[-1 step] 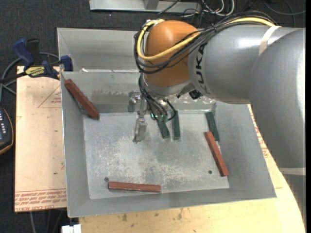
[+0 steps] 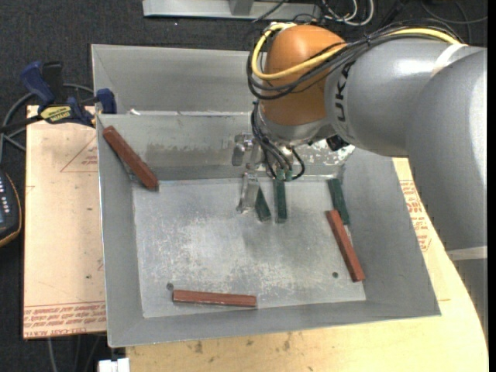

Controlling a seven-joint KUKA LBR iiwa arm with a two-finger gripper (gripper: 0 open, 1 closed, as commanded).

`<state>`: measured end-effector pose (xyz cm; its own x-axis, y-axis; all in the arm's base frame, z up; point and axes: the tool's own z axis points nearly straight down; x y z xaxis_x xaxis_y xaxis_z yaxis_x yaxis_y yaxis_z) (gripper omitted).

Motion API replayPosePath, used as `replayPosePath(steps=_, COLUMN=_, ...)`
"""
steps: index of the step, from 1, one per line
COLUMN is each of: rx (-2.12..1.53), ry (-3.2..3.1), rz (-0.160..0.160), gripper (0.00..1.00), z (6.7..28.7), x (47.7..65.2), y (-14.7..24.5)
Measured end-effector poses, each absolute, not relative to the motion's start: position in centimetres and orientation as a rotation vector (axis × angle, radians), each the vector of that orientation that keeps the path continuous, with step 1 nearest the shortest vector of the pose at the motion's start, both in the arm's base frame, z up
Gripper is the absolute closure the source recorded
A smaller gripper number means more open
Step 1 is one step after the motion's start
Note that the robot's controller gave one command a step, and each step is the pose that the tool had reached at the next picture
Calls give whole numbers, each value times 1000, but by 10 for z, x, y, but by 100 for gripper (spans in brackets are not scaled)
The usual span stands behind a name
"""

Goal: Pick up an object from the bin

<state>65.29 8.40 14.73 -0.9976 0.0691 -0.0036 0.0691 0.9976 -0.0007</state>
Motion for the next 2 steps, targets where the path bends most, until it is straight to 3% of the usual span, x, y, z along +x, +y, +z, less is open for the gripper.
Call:
replayPosePath(steps=1, rx=229, ry=3138, rz=-4, gripper=0, z=85, x=636, y=13)
replayPosePath(steps=2, rx=217, ry=3163, rz=-3, gripper=100, z=85, x=632, y=18)
